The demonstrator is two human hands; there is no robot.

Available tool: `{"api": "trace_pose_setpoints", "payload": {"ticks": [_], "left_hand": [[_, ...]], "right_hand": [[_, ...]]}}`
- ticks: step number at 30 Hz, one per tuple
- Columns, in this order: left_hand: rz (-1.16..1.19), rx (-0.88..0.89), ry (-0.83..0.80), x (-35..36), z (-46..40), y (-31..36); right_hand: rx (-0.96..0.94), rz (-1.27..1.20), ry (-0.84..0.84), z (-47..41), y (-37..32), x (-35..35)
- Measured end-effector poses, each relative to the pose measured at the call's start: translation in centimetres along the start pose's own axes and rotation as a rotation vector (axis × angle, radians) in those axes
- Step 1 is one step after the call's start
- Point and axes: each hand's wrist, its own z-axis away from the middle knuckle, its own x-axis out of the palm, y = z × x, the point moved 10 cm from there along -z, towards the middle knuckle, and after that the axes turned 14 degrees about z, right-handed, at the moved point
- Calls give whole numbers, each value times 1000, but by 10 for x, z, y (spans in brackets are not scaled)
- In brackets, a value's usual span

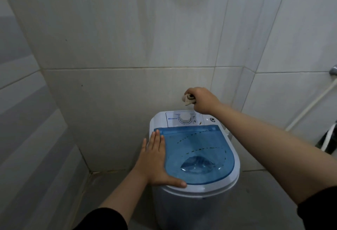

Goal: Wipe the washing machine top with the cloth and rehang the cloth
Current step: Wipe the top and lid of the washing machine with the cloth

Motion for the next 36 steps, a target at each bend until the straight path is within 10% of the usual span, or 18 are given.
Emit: {"api": "trace_pose_setpoints", "payload": {"ticks": [36], "left_hand": [[21, 1, 7, -1, 2, 0]], "right_hand": [[49, 28, -469, 53, 27, 45]]}}
